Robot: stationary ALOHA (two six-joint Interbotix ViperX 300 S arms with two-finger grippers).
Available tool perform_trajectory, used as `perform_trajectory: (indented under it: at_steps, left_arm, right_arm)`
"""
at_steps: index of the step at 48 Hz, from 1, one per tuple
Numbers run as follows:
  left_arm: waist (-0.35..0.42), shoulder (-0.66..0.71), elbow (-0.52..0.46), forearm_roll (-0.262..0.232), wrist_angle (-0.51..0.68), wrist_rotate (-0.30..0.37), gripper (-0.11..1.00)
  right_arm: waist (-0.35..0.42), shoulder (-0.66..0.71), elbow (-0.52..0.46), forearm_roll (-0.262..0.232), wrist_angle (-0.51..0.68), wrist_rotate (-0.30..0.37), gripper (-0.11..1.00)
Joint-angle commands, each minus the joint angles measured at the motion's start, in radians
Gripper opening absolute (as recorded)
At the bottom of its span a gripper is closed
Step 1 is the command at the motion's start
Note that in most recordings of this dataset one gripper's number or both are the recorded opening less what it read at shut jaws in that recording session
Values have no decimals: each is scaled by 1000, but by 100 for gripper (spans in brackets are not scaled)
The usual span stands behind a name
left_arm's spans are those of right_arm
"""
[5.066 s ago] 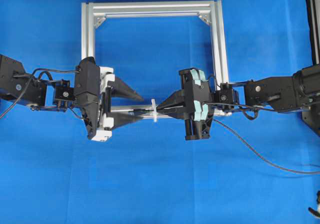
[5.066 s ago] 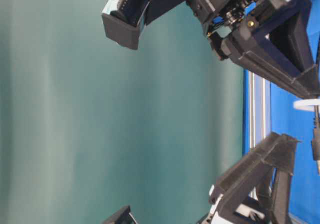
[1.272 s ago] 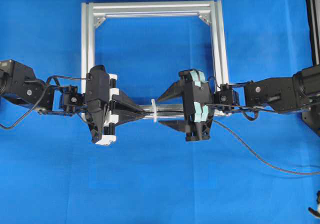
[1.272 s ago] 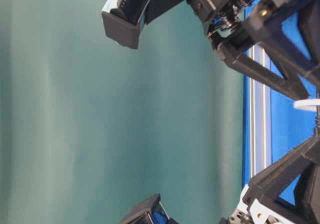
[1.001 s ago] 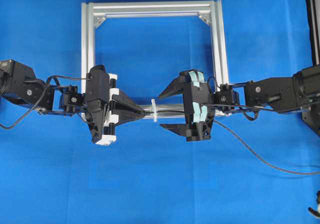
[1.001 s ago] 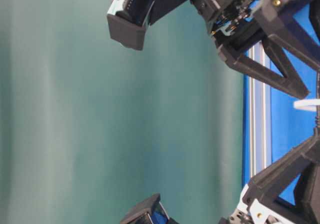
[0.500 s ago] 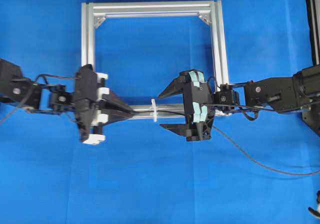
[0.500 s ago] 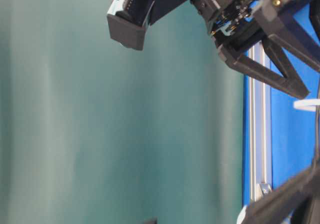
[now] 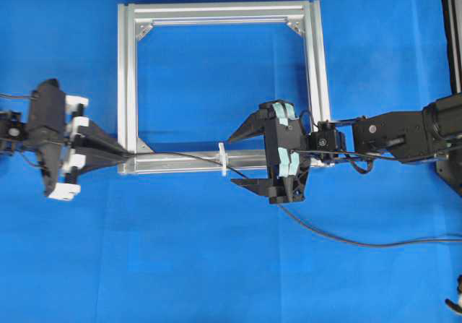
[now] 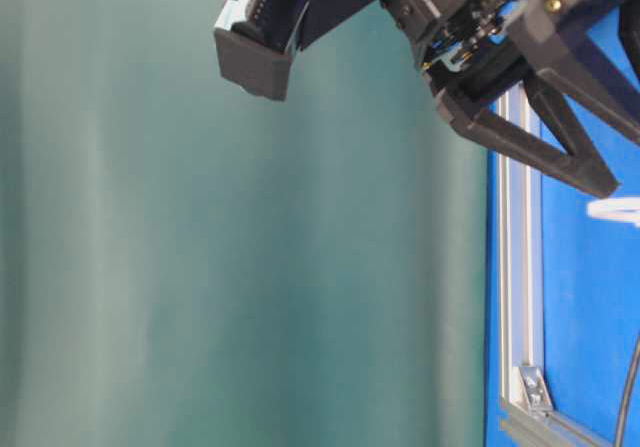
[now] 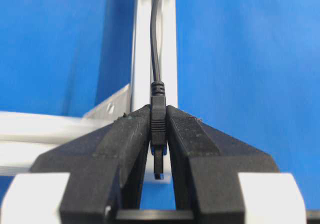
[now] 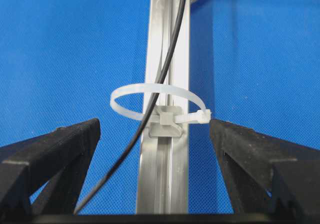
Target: Insert the wire through the string loop located in the center.
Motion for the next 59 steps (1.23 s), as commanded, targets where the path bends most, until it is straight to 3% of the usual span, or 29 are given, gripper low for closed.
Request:
perform_trajectory:
  at_steps: [1,26,44,47,55,59]
  left_arm:
    - [-5,-58,34,0,-6,-5,9]
    - [-9,-97,51,5,46,58,9]
    - [-9,-95,49,5,58,48,11]
    - [-9,-95,49,5,58,48,24]
    - [-11,-97,55,5,63,54,75]
    - [-9,-97,54,5,69,55,90]
  right_arm:
    - [-2,-26,-18,-2,-2,0,97]
    - [3,-26,-18,-3,-2,-2,97]
    - [8,-26,-21,-3,-2,-3,97]
    - [8,-26,-21,-3,-2,-3,97]
    - [9,-26,-21,-3,0,-3,97]
    - [9,-26,-21,-3,3,-3,97]
